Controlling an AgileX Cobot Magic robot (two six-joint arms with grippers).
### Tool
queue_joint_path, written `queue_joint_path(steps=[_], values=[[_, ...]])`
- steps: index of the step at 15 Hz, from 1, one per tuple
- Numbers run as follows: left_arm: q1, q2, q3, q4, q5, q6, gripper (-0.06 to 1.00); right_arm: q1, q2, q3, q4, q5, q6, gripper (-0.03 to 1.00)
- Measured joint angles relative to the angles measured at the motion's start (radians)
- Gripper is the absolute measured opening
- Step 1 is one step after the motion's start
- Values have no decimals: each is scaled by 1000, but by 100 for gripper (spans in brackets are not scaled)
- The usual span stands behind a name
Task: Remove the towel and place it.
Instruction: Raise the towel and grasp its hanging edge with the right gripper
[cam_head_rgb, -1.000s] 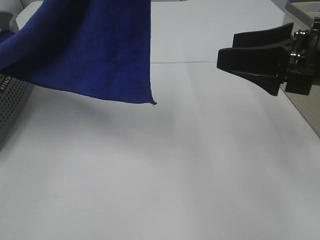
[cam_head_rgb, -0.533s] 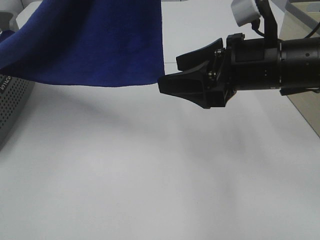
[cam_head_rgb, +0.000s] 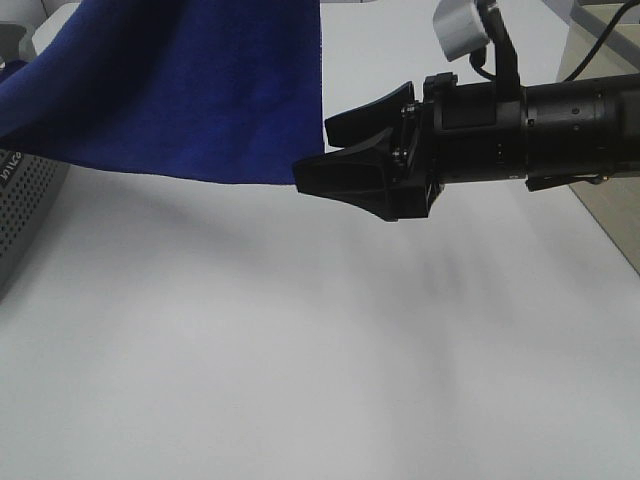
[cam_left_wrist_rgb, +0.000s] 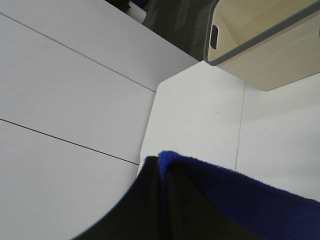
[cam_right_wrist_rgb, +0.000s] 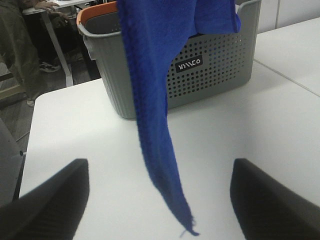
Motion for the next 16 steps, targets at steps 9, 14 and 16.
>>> queue_joint_path(steps=[9, 14, 16], values=[[0, 0, 0, -38, -16, 0, 0, -1, 72, -58, -1, 0, -5, 55], [0, 0, 0, -38, -16, 0, 0, -1, 69, -58, 0, 1, 155, 8], [0, 2, 0, -38, -16, 0, 0, -1, 48, -58, 0, -3, 214, 2]])
